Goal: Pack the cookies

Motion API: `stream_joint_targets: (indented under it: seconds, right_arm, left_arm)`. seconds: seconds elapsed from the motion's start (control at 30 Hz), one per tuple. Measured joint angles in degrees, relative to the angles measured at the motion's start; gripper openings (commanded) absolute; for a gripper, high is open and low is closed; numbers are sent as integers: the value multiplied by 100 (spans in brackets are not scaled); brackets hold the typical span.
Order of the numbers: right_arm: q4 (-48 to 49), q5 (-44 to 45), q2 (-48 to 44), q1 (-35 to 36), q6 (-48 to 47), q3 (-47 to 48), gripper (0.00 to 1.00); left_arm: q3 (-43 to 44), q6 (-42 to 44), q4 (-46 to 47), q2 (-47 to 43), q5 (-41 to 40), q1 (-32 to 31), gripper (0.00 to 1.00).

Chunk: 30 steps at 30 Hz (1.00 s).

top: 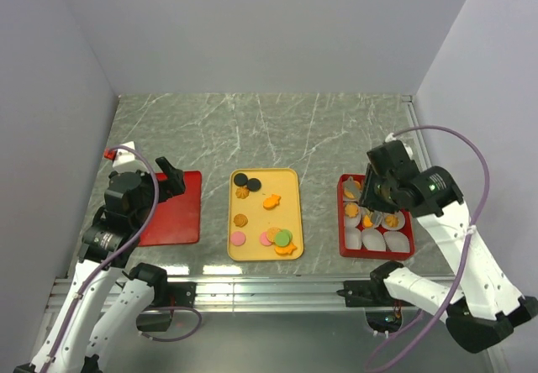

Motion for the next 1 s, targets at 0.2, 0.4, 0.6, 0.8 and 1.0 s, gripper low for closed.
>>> stream_joint_targets:
  seconds: [0.2, 0.4, 0.6, 0.8, 1.0]
  right_arm:
    - [-11, -55, -555, -153, 236, -610, 42]
    - [-13, -358, -1045, -162, 367, -1145, 42]
    - [-20, -669, -1547, -162, 428, -1681, 43]
    - [-76, -765, -1827, -162, 444, -1810, 42]
    - [-79, -778, -2022, -162, 409, -1862, 37]
  left_arm:
    - [0, 0, 0, 11, -2, -13, 99]
    - [0, 0, 0, 13, 0, -61, 99]
    - [0, 15, 0, 13, 0, -87, 100]
    - [0, 15, 0, 13, 0, -96, 99]
    - [0, 15, 0, 13, 0, -96, 99]
